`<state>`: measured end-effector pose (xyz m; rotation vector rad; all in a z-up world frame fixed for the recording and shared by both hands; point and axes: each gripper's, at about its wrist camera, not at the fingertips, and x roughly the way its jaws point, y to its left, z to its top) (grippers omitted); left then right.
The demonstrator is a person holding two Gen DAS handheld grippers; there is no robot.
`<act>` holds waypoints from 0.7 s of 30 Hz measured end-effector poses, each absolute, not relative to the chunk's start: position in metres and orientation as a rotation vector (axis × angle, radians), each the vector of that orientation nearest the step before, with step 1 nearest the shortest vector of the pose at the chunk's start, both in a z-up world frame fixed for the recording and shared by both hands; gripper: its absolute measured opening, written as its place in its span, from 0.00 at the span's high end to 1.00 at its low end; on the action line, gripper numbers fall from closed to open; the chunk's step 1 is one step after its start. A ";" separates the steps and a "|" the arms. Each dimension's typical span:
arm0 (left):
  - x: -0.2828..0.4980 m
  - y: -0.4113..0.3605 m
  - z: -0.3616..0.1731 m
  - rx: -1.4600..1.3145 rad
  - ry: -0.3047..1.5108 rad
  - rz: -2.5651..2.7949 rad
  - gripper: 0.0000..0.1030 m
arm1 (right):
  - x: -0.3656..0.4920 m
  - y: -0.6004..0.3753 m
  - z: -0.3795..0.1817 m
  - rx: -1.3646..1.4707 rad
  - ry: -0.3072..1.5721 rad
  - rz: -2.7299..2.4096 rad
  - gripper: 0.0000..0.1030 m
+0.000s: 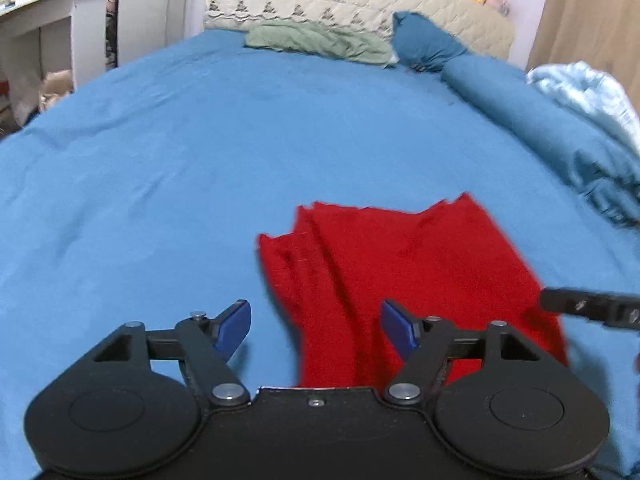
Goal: Fold small clothes
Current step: 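Open the left tool and pull both tools back from the sweater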
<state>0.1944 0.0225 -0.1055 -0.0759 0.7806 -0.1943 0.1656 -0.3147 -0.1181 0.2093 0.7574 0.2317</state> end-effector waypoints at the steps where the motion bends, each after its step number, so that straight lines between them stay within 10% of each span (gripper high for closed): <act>1: 0.198 0.024 -0.110 -0.071 0.793 -0.184 0.27 | 0.169 -0.315 -0.122 0.195 0.769 0.206 0.21; 10: 0.211 0.033 -0.132 -0.063 0.859 -0.182 0.24 | 0.182 -0.322 -0.150 0.241 0.828 0.141 0.18; 21: 0.146 0.029 -0.031 -0.013 0.729 -0.163 0.25 | 0.103 -0.306 -0.035 0.179 0.655 0.103 0.12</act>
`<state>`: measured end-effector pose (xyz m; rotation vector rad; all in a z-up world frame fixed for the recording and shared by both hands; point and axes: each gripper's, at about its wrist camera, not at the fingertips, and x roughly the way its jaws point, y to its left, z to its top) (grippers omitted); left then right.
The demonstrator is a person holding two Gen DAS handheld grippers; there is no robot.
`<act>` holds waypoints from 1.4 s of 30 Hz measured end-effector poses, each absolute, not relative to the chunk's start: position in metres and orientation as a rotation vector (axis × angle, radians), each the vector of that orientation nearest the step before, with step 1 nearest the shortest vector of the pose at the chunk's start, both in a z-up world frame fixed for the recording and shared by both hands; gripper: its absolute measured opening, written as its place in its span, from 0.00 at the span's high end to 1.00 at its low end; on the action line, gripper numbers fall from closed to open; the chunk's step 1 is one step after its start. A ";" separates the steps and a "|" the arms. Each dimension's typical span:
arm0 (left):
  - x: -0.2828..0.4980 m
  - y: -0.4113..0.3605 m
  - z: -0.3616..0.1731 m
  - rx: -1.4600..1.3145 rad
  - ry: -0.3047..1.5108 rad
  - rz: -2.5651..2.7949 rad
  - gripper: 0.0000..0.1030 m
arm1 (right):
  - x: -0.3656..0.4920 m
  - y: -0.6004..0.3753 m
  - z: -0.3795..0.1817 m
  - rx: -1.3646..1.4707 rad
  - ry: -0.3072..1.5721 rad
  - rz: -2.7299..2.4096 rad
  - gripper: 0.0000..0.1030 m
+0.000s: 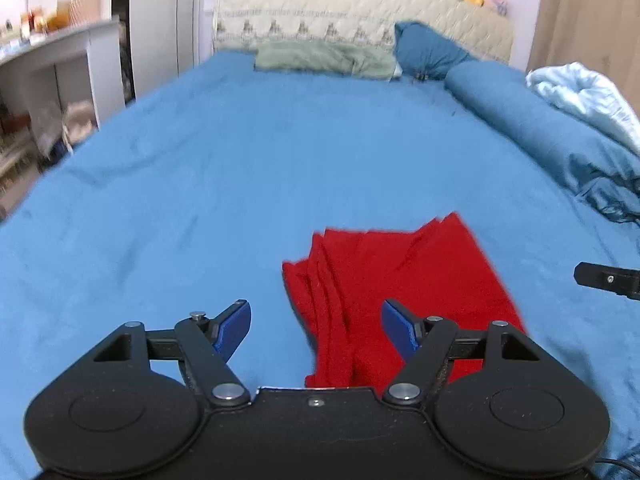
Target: Fold small clothes
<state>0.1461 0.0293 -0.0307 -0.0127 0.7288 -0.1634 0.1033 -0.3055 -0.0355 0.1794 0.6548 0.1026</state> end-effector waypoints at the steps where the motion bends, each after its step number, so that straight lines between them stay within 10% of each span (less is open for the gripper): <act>1: 0.133 0.029 -0.018 -0.009 0.710 -0.162 0.19 | 0.091 -0.301 -0.022 0.160 0.643 0.094 0.08; 4: 0.100 0.029 0.011 -0.017 0.663 -0.159 0.00 | 0.059 -0.288 0.007 0.104 0.632 0.072 0.00; 42: -0.037 0.007 0.017 0.081 0.665 -0.132 0.00 | -0.078 -0.239 -0.003 0.050 0.796 -0.063 0.00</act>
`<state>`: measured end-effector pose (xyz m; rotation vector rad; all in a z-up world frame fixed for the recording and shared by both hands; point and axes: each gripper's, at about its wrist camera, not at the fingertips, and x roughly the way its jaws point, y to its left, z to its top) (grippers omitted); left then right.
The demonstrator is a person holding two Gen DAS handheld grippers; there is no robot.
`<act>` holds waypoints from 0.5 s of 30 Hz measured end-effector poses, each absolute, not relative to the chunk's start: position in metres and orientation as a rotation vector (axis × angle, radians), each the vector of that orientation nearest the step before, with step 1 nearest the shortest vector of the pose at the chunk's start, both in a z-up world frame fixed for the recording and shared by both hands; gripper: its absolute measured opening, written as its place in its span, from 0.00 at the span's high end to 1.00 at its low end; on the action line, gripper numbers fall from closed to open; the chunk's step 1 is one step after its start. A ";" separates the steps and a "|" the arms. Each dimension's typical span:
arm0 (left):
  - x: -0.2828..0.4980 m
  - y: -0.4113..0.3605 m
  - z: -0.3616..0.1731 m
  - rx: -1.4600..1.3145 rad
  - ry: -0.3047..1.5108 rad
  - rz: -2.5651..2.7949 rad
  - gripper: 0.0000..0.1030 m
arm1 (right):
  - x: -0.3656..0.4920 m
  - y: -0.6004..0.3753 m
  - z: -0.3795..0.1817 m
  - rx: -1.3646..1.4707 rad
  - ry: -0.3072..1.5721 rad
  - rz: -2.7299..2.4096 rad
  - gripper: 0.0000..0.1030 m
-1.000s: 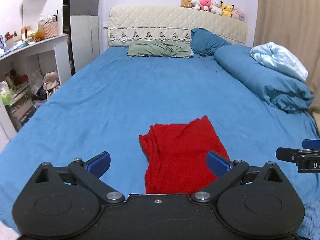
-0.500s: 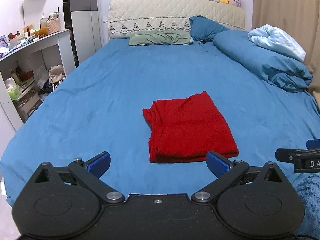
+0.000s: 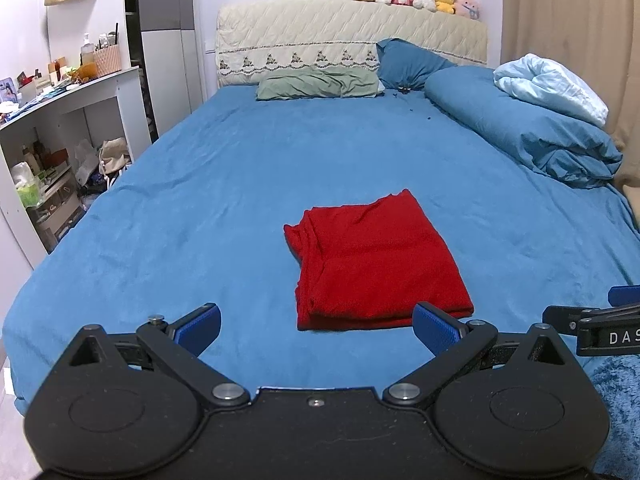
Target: Fold small clothes
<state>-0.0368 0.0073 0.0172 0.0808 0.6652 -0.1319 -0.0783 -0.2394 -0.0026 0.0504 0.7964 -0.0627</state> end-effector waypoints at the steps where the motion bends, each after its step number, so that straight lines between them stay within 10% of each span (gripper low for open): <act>1: -0.037 0.008 0.017 0.080 0.665 -0.133 0.00 | -0.078 -0.239 -0.003 0.050 0.797 -0.064 0.00; 15: -0.038 0.010 0.024 0.079 0.654 -0.125 0.00 | -0.079 -0.238 -0.003 0.054 0.799 -0.070 0.00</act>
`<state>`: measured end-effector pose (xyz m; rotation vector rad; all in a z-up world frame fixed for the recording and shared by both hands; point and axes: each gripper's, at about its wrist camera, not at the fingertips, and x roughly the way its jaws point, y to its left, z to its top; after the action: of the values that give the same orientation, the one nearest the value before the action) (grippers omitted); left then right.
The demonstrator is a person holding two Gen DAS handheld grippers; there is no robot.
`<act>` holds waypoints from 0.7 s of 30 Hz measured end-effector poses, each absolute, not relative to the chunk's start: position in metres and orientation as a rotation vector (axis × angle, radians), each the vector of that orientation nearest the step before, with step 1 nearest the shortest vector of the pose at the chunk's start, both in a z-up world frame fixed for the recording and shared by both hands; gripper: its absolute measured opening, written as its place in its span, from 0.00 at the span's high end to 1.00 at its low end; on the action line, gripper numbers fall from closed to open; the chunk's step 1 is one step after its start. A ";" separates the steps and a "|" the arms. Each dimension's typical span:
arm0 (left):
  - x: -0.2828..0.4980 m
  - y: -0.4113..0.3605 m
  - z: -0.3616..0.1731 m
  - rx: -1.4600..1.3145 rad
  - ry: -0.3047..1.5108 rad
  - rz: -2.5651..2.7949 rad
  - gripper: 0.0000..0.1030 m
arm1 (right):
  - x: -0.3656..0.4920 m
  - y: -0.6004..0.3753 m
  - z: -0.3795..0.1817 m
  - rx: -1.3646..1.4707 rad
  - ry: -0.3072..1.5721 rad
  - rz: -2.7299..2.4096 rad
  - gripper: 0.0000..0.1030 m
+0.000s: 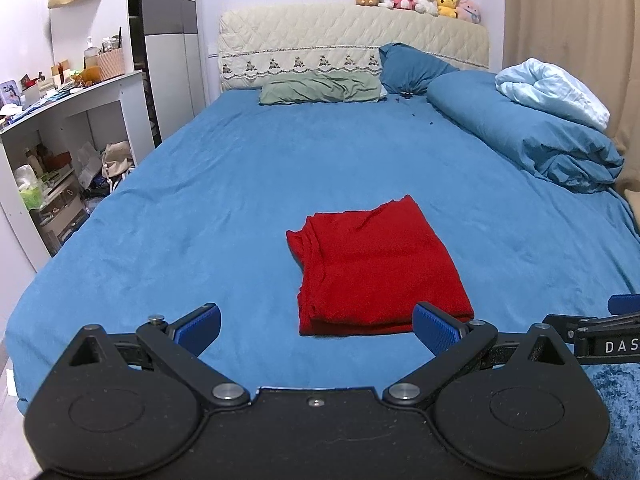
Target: Fold small clothes
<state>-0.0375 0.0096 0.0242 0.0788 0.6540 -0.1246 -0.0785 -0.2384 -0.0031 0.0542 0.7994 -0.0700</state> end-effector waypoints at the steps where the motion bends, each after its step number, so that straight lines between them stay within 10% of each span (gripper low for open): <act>1: -0.037 0.009 0.025 0.079 0.654 -0.124 0.00 | -0.079 -0.238 -0.003 0.054 0.800 -0.070 0.00; 21: -0.037 0.011 0.026 0.076 0.658 -0.123 0.00 | -0.080 -0.232 -0.003 0.054 0.801 -0.077 0.00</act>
<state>-0.0375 0.0110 0.0258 0.0764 0.6577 -0.1228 -0.0798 -0.2317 -0.0029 0.0539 0.8013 -0.0766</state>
